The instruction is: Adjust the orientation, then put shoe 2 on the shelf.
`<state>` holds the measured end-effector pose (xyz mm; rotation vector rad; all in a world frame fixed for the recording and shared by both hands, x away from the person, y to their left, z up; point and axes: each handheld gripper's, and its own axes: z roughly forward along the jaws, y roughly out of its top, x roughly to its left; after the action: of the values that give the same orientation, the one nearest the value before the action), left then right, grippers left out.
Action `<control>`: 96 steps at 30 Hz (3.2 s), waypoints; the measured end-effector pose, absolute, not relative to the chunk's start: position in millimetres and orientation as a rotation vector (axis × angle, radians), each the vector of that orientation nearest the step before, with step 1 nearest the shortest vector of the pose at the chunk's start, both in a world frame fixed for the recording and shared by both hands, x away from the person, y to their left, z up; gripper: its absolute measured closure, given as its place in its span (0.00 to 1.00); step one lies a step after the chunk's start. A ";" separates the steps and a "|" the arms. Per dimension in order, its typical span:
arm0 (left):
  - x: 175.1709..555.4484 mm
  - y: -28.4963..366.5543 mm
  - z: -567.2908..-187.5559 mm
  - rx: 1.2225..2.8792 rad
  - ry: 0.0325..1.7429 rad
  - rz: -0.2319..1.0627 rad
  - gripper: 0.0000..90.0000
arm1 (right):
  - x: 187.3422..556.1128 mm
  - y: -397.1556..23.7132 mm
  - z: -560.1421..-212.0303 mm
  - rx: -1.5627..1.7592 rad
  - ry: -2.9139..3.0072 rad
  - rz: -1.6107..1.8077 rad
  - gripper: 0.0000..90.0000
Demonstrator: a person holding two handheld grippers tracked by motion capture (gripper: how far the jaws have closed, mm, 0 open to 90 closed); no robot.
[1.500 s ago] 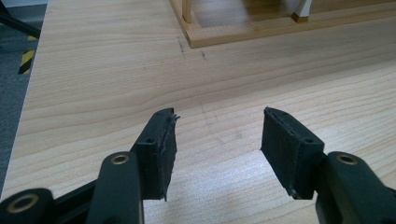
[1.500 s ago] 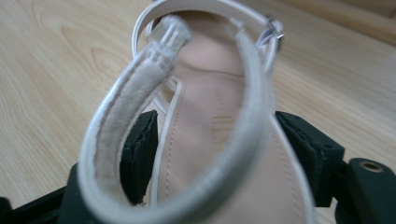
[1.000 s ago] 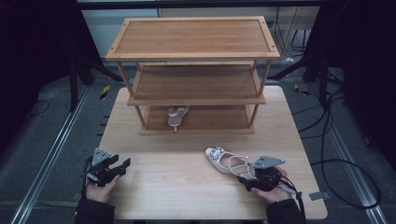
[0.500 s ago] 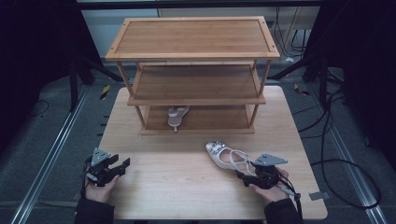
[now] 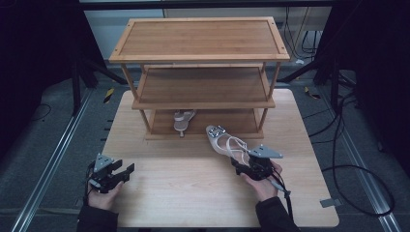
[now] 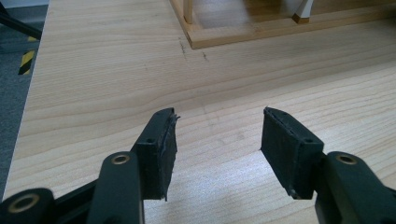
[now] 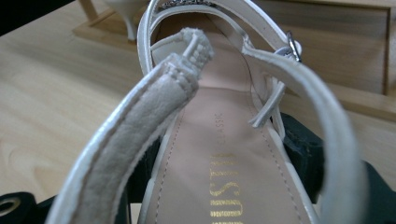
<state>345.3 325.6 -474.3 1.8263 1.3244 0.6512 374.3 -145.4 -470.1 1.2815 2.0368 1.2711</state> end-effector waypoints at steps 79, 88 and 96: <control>346.8 324.9 -475.7 1.837 1.324 0.645 0.49 | 458.3 -69.6 -508.3 1.308 2.031 1.119 0.72; 346.9 324.8 -475.7 1.834 1.327 0.643 0.49 | 462.7 -60.7 -505.1 1.264 1.990 1.149 0.86; 347.0 325.3 -475.8 1.834 1.328 0.642 0.50 | 475.5 -34.7 -505.1 1.258 2.009 1.199 0.86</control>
<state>347.0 325.3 -475.8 1.8345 1.3281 0.6424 475.5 -34.7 -505.1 1.2578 2.0094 1.1991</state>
